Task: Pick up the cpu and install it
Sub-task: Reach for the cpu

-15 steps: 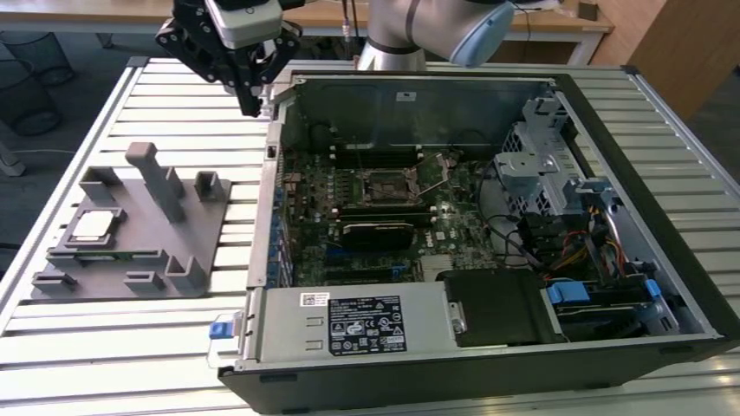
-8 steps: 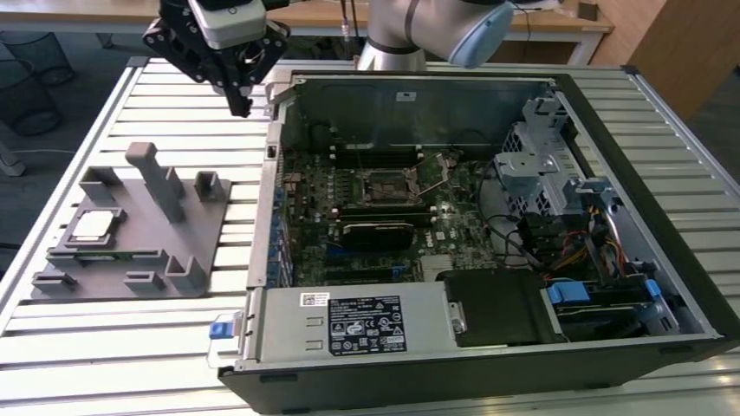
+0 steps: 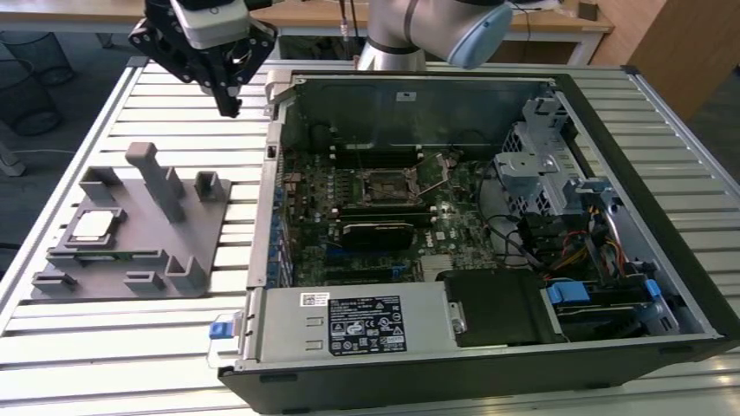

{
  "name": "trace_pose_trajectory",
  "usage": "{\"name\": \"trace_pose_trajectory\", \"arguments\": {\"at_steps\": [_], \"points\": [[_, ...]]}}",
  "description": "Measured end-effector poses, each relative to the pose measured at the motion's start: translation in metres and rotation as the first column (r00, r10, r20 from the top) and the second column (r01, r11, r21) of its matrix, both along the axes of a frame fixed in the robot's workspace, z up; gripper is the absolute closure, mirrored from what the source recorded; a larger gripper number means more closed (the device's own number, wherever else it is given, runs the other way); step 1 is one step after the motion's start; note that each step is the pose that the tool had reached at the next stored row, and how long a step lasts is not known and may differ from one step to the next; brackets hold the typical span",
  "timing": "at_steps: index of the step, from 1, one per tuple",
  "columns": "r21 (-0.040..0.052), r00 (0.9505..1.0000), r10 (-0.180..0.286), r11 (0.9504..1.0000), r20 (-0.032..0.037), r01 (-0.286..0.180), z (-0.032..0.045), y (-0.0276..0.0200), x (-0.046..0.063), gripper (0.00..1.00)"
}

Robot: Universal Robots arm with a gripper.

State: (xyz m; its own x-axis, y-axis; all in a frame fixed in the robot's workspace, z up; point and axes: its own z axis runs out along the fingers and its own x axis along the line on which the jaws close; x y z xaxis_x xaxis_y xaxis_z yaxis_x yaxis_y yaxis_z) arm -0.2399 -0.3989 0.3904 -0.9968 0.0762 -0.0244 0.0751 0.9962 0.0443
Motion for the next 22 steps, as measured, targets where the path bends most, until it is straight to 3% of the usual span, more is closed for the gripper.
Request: {"name": "trace_pose_trajectory", "arguments": {"at_steps": [22], "points": [[0.0, 1.0, 0.0, 1.0, 0.0, 0.0, -0.001, 0.0, -0.027, 0.89]]}}
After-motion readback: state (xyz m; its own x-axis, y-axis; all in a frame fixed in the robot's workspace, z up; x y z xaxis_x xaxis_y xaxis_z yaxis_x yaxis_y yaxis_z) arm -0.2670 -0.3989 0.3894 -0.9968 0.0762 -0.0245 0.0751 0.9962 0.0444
